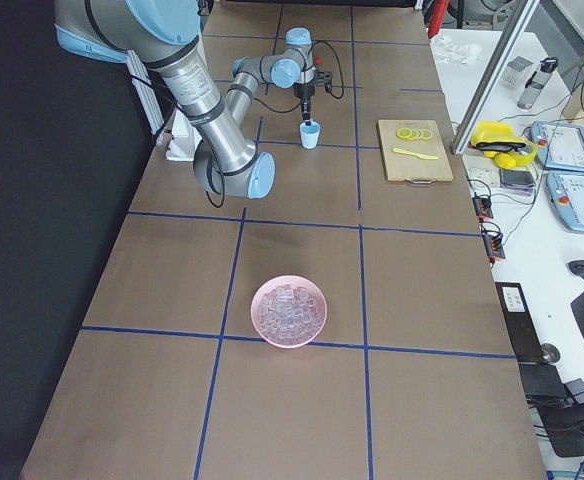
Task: Put ice and strawberries in cup
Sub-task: 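Open the right gripper to drop the ice cube into the cup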
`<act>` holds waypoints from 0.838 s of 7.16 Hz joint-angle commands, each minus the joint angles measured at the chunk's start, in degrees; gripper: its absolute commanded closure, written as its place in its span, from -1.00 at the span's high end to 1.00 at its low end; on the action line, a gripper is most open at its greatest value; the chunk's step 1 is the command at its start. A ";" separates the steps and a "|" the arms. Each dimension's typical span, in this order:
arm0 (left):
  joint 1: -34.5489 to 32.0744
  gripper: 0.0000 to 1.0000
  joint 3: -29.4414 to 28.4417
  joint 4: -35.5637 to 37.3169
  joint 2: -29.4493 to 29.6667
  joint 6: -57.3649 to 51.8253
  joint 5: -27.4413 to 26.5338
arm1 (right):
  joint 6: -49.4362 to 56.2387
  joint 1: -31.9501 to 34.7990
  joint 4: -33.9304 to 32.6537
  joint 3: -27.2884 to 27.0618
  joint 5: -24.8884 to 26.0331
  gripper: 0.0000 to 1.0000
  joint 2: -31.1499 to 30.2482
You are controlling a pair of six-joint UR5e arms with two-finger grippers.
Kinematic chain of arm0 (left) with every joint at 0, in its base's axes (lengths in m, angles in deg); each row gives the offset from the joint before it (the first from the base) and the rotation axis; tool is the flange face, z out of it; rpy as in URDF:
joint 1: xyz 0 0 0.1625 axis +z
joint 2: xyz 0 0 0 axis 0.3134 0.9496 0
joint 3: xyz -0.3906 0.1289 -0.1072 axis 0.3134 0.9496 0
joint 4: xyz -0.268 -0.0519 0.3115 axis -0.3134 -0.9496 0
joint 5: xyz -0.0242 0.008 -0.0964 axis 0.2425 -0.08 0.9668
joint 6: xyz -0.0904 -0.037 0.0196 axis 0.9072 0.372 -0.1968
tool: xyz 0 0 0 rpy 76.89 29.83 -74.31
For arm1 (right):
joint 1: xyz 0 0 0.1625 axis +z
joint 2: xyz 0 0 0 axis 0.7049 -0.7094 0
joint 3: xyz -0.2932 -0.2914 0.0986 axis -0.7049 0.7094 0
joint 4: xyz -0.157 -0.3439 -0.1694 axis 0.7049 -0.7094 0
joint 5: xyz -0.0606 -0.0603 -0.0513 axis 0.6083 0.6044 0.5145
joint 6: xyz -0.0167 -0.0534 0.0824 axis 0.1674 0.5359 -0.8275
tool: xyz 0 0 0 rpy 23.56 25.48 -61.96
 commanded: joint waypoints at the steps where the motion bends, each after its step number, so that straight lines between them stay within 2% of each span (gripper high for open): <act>1: 0.00 1.00 -0.43 -0.09 0.00 -0.12 -0.07 | 0.25 1.44 -0.02 -0.73 -0.43 0.97 0.12; 3: 0.00 1.00 0.27 0.00 0.00 -0.03 -0.07 | 1.48 6.87 -0.10 -1.00 -3.13 0.98 -0.49; 4: 0.00 1.00 0.28 0.00 0.09 0.06 -0.51 | 5.31 11.17 -0.11 -1.35 -7.77 0.98 -1.37; 6: 0.26 1.00 0.28 -0.26 0.35 0.49 -0.51 | 21.52 22.31 -0.02 -8.79 -16.38 0.98 -11.86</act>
